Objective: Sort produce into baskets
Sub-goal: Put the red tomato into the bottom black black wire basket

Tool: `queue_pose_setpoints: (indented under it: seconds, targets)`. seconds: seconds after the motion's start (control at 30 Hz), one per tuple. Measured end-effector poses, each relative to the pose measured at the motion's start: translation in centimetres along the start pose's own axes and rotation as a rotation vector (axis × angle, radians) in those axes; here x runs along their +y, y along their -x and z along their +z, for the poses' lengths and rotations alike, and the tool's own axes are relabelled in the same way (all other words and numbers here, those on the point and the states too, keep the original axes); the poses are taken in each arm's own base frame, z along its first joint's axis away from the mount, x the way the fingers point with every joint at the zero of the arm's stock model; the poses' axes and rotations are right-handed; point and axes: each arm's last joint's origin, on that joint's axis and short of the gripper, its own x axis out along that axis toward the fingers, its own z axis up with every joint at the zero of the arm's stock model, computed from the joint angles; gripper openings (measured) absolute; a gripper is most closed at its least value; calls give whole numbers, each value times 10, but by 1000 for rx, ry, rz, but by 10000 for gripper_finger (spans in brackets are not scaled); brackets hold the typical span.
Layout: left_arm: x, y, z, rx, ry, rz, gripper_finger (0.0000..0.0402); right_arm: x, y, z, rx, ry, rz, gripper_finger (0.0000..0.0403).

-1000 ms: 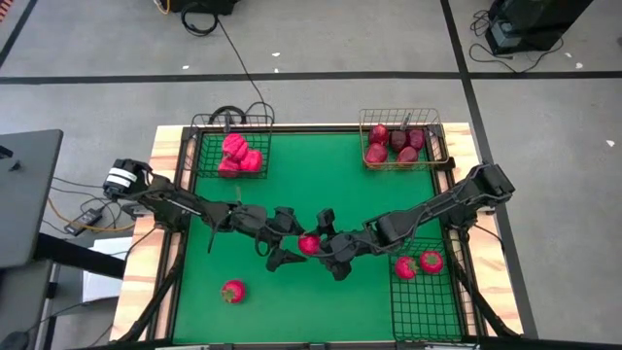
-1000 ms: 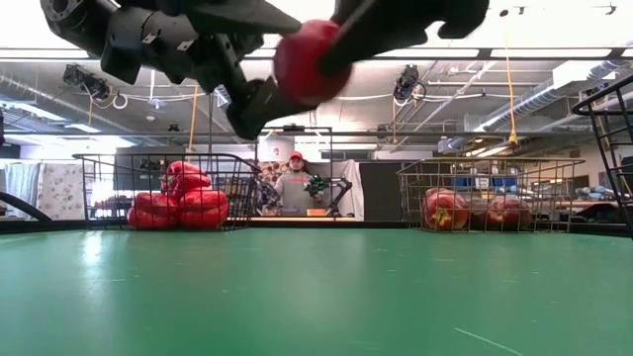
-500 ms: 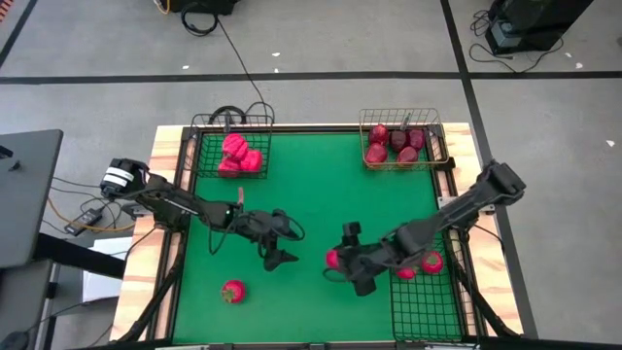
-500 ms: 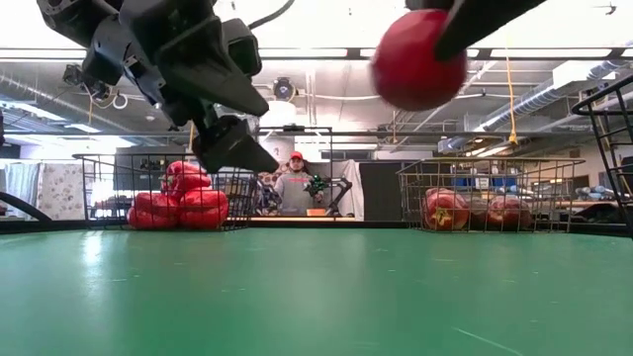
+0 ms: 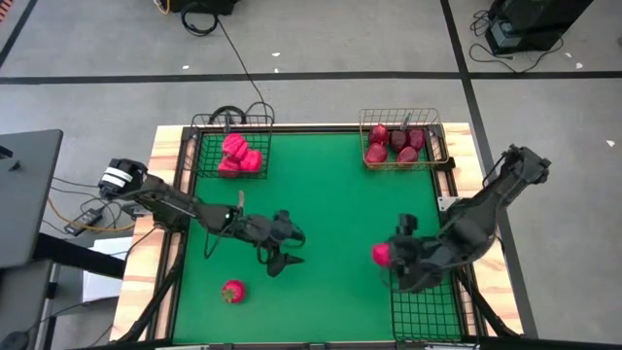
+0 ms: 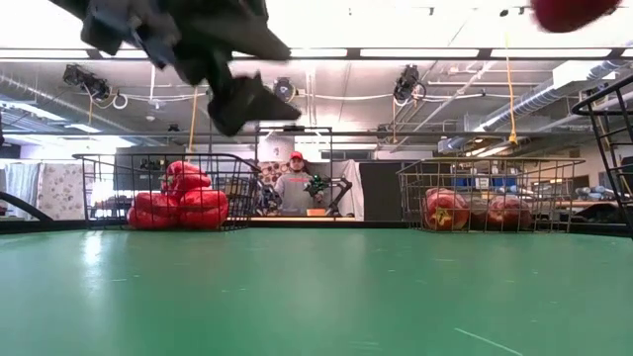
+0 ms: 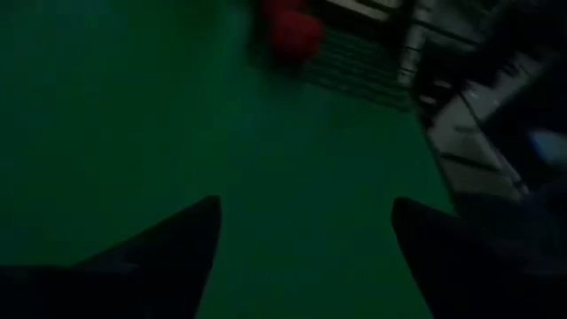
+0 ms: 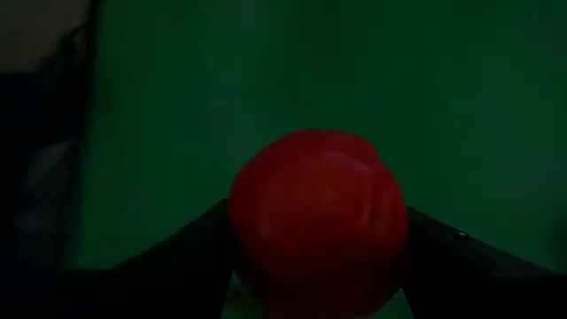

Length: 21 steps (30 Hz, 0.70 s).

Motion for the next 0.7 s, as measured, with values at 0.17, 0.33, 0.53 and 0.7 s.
queue_pose_setpoints:
  seconds: [0.17,0.33,0.53,0.7]
  targets:
    - [-28,2,2,-24,-141,-51,325,6,20,-25,183,-179,91,273]
    - [-40,4,-3,-43,-187,-21,321,21,25,-42,273,-299,93,286]
    - [-56,7,-12,-64,-194,13,321,34,20,-62,434,-424,-21,308]
    - [-67,10,-18,-83,-196,40,321,45,11,-77,594,-423,-113,325]
